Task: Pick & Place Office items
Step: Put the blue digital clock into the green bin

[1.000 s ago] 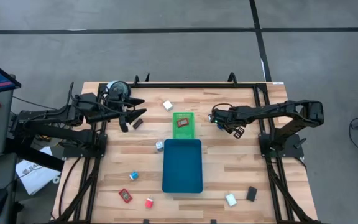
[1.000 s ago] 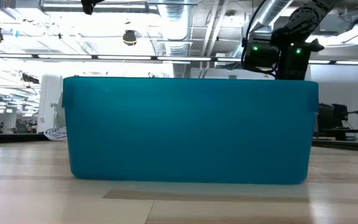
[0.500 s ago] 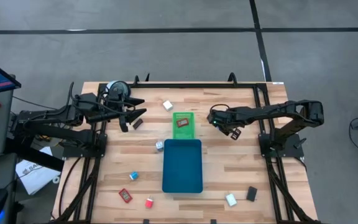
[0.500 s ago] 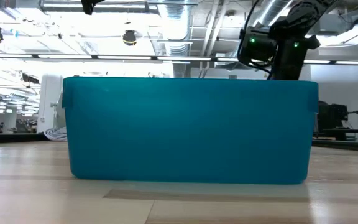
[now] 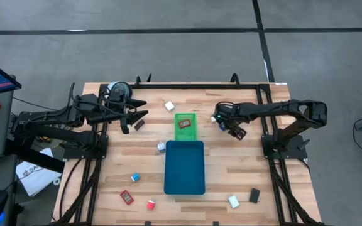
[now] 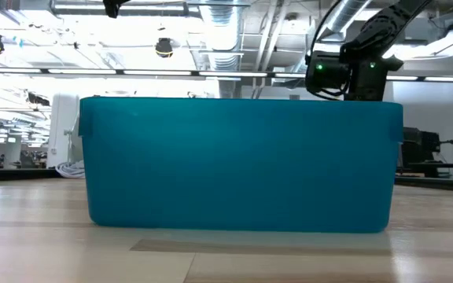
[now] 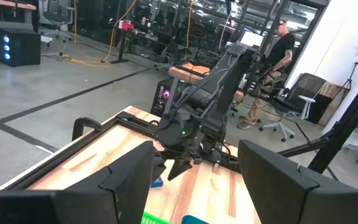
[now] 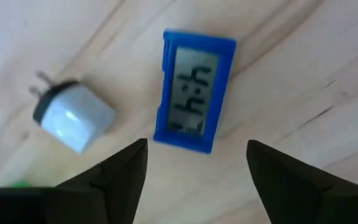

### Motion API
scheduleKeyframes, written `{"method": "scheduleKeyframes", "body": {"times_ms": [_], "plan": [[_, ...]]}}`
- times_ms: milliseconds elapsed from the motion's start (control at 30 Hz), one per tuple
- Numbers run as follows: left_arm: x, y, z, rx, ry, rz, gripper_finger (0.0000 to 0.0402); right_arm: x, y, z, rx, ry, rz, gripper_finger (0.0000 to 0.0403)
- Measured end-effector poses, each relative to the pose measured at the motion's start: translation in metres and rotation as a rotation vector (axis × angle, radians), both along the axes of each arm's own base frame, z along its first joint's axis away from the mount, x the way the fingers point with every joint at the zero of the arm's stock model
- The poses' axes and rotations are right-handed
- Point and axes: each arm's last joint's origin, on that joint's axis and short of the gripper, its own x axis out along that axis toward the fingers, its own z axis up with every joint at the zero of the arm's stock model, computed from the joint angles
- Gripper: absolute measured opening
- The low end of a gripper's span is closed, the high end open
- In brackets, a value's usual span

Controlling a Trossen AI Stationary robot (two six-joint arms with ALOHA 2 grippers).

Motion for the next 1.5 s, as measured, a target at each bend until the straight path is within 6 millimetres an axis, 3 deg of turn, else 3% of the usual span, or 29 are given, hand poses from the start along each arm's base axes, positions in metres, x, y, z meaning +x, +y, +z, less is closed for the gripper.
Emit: {"method": "scheduleKeyframes", "body": {"times_ms": [533, 767, 1033, 1167, 1367, 1500], "plan": [[0.0, -0.001, 0.0, 0.0, 0.0, -0.022, 0.0231, -0.012, -0.019, -0.001, 0.012, 0.048, -0.115, 0.0265], [0.0, -0.001, 0.002, 0.0, -0.02, -0.023, 0.0231, -0.005, -0.023, -0.016, 0.033, 0.064, -0.094, 0.0265], [0.0, -0.001, 0.002, -0.007, -0.028, -0.022, 0.0231, 0.004, -0.025, -0.018, 0.046, 0.107, -0.052, 0.026], [0.0, -0.001, 0.002, -0.009, -0.028, -0.022, 0.0231, 0.003, -0.025, -0.018, 0.056, 0.113, -0.069, 0.0223], [0.0, -0.001, 0.003, -0.009, -0.035, -0.022, 0.0231, 0.006, -0.024, -0.017, 0.051, 0.097, -0.065, 0.012], [0.0, -0.001, 0.003, -0.009, -0.035, -0.022, 0.0231, 0.008, -0.02, -0.012, 0.01, 0.053, -0.051, 0.012]]}}
